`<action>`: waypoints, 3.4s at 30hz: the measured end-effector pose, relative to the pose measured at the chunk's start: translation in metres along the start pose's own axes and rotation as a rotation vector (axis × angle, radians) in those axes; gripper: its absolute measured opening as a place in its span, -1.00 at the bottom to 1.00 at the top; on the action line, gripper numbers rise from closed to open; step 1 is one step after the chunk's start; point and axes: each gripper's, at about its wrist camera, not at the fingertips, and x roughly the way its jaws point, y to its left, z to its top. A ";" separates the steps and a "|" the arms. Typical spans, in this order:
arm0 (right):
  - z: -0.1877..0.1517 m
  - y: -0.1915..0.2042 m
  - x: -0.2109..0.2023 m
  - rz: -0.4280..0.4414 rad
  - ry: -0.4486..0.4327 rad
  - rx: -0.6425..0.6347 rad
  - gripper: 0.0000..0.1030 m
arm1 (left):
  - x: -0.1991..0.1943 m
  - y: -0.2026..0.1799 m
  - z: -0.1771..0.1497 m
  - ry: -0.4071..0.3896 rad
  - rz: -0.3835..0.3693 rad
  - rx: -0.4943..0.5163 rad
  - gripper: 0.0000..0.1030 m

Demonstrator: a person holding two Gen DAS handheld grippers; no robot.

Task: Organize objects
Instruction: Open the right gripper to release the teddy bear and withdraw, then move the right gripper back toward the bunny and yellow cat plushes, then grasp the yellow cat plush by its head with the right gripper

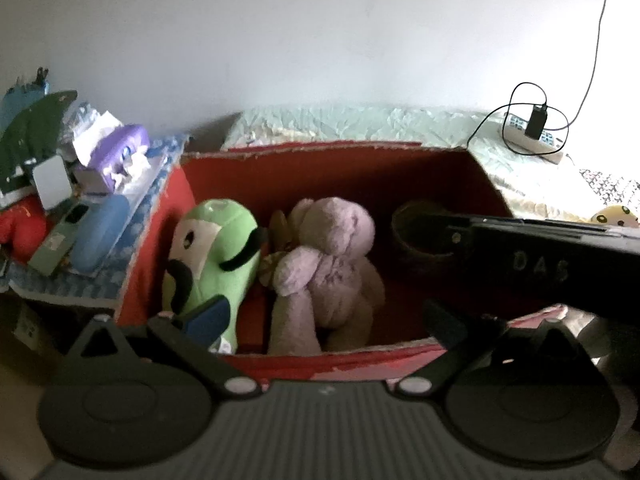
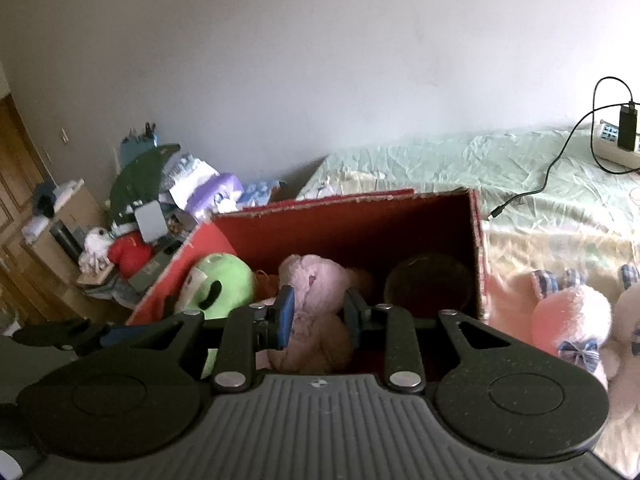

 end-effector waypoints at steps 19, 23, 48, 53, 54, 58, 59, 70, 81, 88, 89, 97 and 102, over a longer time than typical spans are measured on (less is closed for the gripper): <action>-0.004 -0.070 -0.087 0.021 -0.057 0.147 -0.41 | -0.036 -0.099 0.006 -0.018 -0.051 0.081 0.98; -0.008 -0.088 -0.101 -0.001 -0.061 0.167 -0.41 | -0.037 -0.123 0.007 -0.020 -0.076 0.099 0.98; -0.036 -0.205 -0.170 -0.172 -0.055 0.330 -0.41 | -0.001 -0.259 -0.004 0.076 -0.256 0.249 0.99; -0.042 -0.233 -0.194 -0.228 -0.084 0.397 -0.41 | 0.013 -0.280 -0.002 0.119 -0.358 0.257 0.99; -0.043 -0.238 -0.199 -0.241 -0.092 0.410 -0.40 | 0.016 -0.283 -0.001 0.129 -0.380 0.253 0.98; -0.047 -0.261 -0.216 -0.300 -0.118 0.459 -0.39 | 0.031 -0.296 0.006 0.173 -0.465 0.217 0.98; -0.048 -0.267 -0.218 -0.314 -0.122 0.472 -0.39 | 0.034 -0.299 0.008 0.181 -0.484 0.206 0.98; -0.048 -0.320 -0.211 -0.344 -0.105 0.588 -0.11 | 0.064 -0.330 0.024 0.203 -0.590 0.166 0.97; -0.027 -0.346 -0.171 -0.263 -0.062 0.619 -0.07 | 0.102 -0.350 0.028 0.248 -0.596 0.172 0.84; -0.026 -0.360 -0.137 -0.217 0.015 0.635 -0.04 | 0.127 -0.351 0.030 0.314 -0.640 0.116 0.83; -0.027 -0.363 -0.134 -0.211 0.022 0.638 -0.02 | 0.129 -0.352 0.030 0.318 -0.642 0.116 0.84; -0.028 -0.378 -0.108 -0.110 0.062 0.675 0.13 | 0.147 -0.361 0.031 0.344 -0.655 0.129 0.91; -0.024 -0.376 -0.105 -0.077 0.069 0.638 -0.02 | 0.153 -0.363 0.031 0.354 -0.660 0.130 0.92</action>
